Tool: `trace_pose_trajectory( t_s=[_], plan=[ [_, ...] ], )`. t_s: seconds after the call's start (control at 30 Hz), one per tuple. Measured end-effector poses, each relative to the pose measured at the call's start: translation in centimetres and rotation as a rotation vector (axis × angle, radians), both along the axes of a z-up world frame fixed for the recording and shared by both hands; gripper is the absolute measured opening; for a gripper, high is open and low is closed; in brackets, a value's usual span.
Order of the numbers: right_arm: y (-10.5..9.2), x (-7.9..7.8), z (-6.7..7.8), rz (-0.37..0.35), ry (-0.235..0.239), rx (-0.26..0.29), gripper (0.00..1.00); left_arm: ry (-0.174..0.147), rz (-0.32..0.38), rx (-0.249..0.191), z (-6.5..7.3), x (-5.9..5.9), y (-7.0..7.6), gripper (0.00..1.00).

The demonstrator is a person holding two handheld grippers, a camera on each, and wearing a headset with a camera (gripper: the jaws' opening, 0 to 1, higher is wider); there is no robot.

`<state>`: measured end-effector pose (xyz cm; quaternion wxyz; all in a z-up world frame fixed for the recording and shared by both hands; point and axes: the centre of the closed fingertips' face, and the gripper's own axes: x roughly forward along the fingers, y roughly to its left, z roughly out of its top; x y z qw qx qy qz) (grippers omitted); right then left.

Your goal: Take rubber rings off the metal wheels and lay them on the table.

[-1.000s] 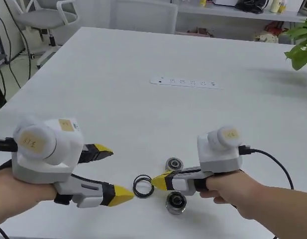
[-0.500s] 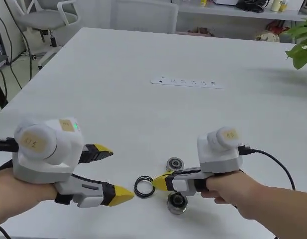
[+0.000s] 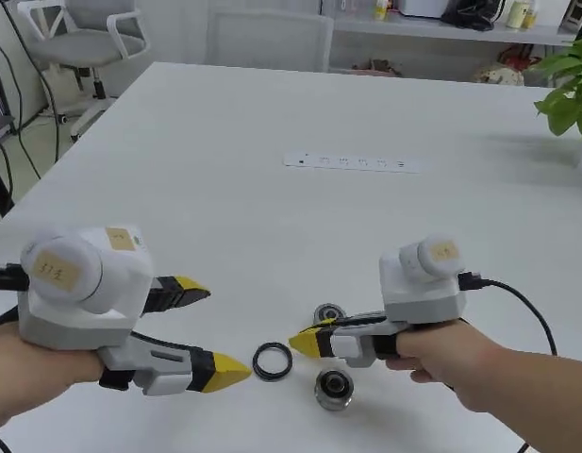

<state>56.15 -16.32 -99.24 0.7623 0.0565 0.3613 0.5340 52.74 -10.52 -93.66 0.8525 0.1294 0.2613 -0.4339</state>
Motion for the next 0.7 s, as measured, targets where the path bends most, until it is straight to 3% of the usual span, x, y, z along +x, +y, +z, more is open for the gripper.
trace_pose_trajectory(
  t_s=[0.33, 0.7],
  plan=[
    [-1.1, 0.4, 2.3, -0.023, -0.044, 0.025, 0.2, 0.001, -0.001, -0.008, 0.8, -0.2, -0.3, 0.66],
    [-2.8, 0.0, 5.0, -0.029, -0.124, 0.048, 0.3, -0.006, 0.012, -0.03, 2.2, -0.6, -0.5, 0.67]
  ],
)
